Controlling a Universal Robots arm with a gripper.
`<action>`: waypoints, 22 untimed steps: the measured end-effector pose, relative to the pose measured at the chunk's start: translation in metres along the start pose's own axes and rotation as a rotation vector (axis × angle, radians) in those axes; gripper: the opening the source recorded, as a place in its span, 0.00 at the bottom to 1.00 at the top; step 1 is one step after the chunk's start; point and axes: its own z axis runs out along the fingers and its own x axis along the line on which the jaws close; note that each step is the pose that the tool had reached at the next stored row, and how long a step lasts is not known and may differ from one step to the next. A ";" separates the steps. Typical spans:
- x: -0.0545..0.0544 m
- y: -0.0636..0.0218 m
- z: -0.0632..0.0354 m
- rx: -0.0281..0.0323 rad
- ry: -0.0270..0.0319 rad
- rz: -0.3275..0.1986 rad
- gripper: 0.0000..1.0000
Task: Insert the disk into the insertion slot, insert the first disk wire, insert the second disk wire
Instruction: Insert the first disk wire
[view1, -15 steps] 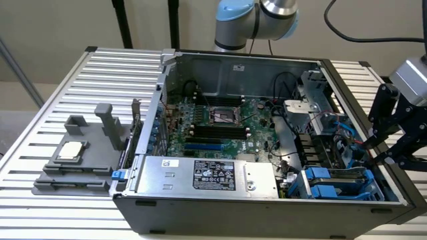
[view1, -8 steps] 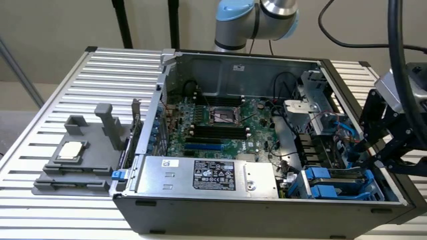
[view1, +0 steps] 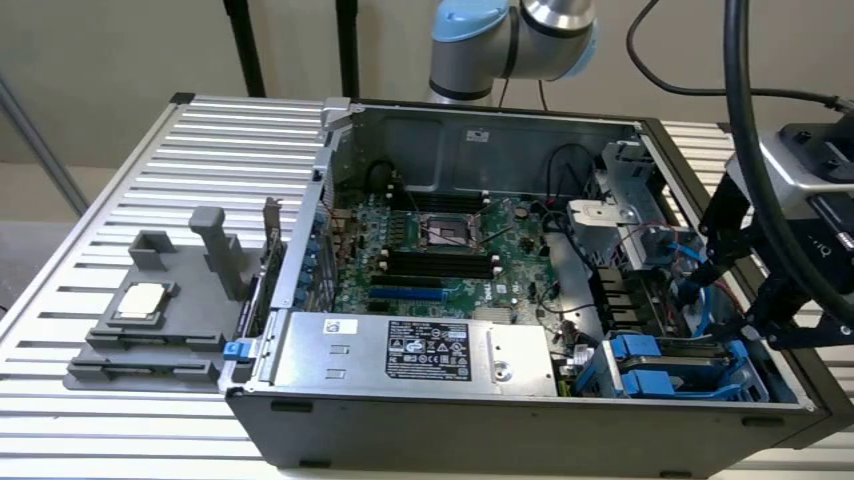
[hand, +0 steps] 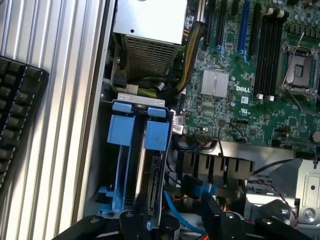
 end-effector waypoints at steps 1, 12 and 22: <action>0.000 0.0016 0.0000 0.0000 0.0001 0.000 0.55; 0.000 0.0110 0.0002 -0.0002 0.0001 0.000 0.55; 0.000 0.0000 0.0097 -0.0010 -0.0001 0.000 0.55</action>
